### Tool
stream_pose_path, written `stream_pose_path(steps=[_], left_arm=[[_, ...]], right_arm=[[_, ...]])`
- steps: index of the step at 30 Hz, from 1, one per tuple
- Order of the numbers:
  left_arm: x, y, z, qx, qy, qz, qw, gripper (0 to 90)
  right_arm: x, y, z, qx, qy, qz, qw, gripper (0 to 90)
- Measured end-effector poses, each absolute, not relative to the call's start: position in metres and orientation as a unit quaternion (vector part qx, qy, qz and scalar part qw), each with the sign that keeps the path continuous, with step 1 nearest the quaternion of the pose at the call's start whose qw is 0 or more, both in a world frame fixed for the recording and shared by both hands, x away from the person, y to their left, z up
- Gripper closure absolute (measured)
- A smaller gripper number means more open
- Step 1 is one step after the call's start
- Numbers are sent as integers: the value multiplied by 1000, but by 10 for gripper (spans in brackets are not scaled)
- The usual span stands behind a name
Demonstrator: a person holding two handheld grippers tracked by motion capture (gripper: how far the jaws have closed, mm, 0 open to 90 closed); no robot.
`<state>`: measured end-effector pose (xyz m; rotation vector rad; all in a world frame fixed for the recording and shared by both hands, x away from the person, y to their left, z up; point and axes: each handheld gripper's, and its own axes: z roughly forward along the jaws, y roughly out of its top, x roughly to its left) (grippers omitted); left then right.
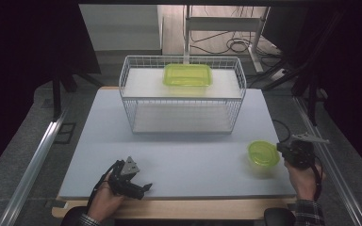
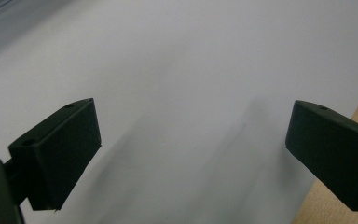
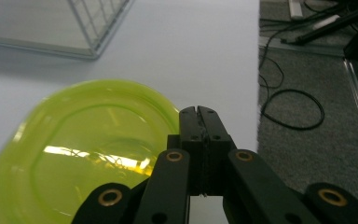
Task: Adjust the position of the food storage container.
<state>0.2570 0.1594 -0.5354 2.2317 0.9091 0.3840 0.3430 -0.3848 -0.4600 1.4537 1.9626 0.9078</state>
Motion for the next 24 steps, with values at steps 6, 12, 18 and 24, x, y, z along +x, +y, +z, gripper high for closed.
stream_pose_path(steps=[6, 12, 18, 24], left_arm=[[257, 159, -536, 860, 350, 148, 341, 30], [257, 158, -537, 863, 348, 148, 335, 30], [257, 157, -537, 864, 347, 150, 333, 31], [257, 157, -537, 865, 346, 150, 332, 30]], right_arm=[[343, -392, -467, 550, 726, 318, 263, 893], [343, -392, -474, 554, 730, 310, 253, 892], [341, -387, -475, 556, 730, 312, 247, 892], [339, -376, -475, 556, 732, 318, 231, 891]])
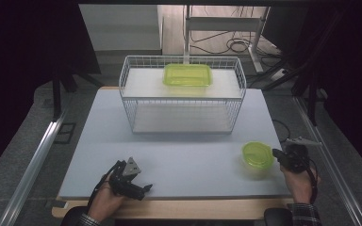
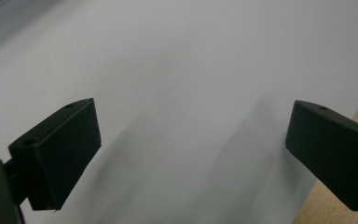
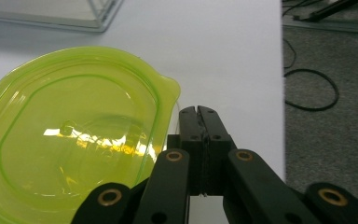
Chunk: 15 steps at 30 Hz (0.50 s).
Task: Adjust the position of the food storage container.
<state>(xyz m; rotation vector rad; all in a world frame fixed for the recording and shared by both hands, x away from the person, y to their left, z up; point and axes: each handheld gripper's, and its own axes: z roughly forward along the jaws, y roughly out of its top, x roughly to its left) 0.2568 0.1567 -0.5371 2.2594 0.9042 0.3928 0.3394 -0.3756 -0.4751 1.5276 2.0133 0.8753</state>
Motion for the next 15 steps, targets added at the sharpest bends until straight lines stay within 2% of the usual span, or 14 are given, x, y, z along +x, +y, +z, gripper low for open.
stream_pose_path(steps=[15], left_arm=[[257, 156, -537, 866, 344, 151, 330, 30]], right_arm=[[333, -332, -476, 523, 762, 330, 194, 883]])
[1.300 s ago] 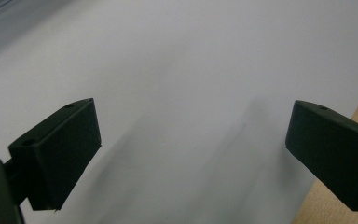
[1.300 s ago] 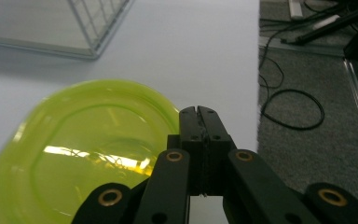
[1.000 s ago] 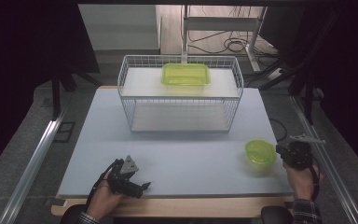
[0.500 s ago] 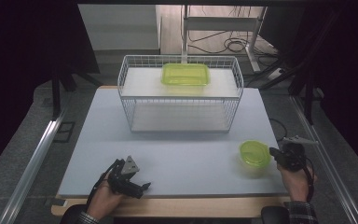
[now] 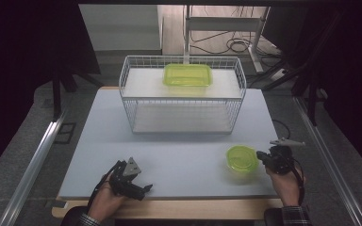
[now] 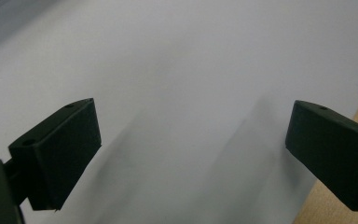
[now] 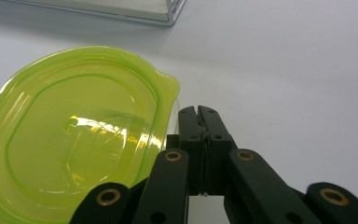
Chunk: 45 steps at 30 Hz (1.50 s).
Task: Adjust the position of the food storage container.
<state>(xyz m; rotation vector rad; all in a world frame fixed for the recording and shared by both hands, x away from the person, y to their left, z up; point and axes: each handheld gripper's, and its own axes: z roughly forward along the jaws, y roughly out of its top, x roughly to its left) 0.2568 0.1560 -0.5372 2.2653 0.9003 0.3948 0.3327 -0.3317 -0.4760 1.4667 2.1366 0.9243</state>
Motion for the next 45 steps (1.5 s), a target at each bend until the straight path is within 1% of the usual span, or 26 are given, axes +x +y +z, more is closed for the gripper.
stream_pose_path(steps=[4, 5, 10, 16, 21, 45], left_arm=[[257, 156, -537, 865, 345, 152, 331, 30], [257, 156, -537, 865, 344, 152, 331, 31], [257, 156, -537, 867, 343, 153, 328, 31], [257, 155, -537, 867, 341, 154, 329, 31], [257, 155, -537, 868, 339, 155, 328, 31], [257, 153, -537, 871, 334, 157, 324, 34]], right_arm=[[331, -335, -474, 524, 760, 315, 220, 882], [330, -337, -474, 526, 760, 312, 220, 883], [327, -337, -482, 524, 770, 308, 194, 886], [325, -327, -491, 507, 789, 309, 155, 887], [325, -320, -493, 496, 793, 326, 134, 887], [333, -269, -506, 451, 816, 357, 63, 886]])
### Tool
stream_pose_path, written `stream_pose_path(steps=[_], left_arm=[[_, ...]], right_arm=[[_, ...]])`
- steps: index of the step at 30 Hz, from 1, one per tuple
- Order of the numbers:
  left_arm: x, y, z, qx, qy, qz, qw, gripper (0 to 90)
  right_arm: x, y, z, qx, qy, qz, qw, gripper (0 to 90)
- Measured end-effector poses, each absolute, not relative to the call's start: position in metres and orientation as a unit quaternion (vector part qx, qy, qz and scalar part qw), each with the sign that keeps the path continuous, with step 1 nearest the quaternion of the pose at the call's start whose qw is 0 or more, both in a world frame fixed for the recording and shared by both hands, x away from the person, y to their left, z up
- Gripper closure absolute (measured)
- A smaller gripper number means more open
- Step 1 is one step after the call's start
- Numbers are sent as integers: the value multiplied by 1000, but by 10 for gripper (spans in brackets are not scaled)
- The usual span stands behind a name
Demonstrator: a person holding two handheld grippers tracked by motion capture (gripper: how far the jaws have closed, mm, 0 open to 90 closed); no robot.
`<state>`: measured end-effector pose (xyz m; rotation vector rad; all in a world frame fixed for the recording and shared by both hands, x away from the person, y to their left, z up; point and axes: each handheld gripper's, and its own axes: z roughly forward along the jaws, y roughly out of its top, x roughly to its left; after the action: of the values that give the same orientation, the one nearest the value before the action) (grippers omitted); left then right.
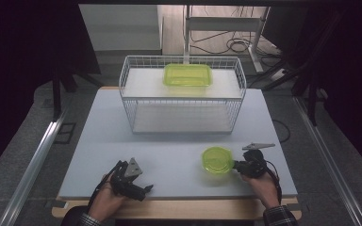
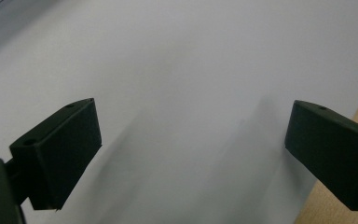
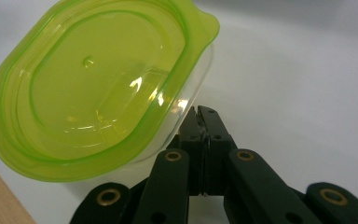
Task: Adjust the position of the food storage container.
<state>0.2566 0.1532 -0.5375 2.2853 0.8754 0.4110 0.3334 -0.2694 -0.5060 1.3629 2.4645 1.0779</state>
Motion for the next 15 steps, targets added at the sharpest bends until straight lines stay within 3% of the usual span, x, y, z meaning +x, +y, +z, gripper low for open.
stream_pose_path(steps=[15], left_arm=[[257, 153, -538, 872, 334, 156, 323, 35]], right_arm=[[337, -219, -512, 414, 833, 368, 17, 886]])
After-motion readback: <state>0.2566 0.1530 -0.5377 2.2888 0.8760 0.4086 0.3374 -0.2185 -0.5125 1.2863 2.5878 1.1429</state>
